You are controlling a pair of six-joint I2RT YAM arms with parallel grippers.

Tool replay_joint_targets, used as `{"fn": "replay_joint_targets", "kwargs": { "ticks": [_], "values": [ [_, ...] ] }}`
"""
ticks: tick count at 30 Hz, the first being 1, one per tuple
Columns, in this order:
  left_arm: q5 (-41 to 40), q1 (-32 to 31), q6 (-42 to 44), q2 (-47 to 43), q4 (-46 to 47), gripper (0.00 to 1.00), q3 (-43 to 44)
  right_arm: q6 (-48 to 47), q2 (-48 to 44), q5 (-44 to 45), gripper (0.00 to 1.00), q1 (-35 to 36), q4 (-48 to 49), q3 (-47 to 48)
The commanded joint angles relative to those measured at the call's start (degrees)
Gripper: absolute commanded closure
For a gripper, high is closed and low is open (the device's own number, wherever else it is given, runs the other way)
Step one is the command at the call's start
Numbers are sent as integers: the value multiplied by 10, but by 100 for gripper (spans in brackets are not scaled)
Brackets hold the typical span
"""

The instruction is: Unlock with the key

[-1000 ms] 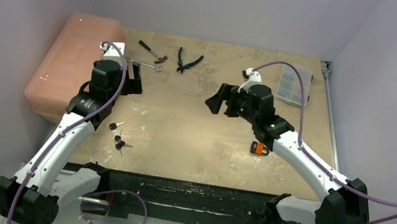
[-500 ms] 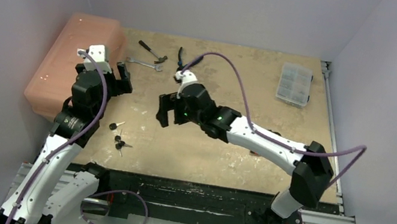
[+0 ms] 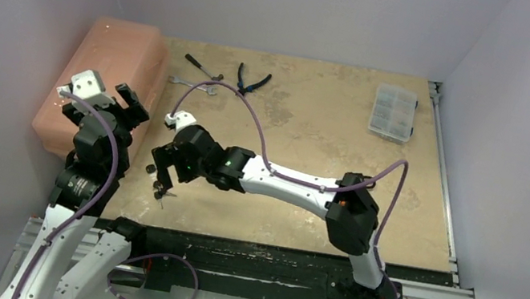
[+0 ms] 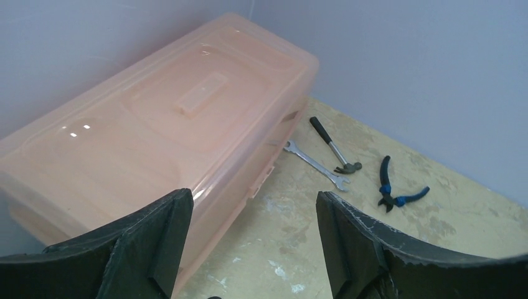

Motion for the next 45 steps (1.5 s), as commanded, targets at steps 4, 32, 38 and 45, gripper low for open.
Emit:
{"fn": "replay_joint_targets", "kwargs": {
  "ticks": [4, 32, 38, 45],
  "values": [
    [-102, -2, -20, -46, 41, 23, -35, 9, 87, 6, 11, 17, -33, 140],
    [-105, -6, -8, -62, 60, 2, -51, -8, 279, 67, 32, 53, -94, 311],
    [-102, -10, -6, -61, 59, 2, -51, -13, 299, 69, 35, 52, -87, 322],
    [-93, -12, -6, -59, 60, 2, -51, -16, 329, 79, 39, 53, -85, 324]
  ]
}}
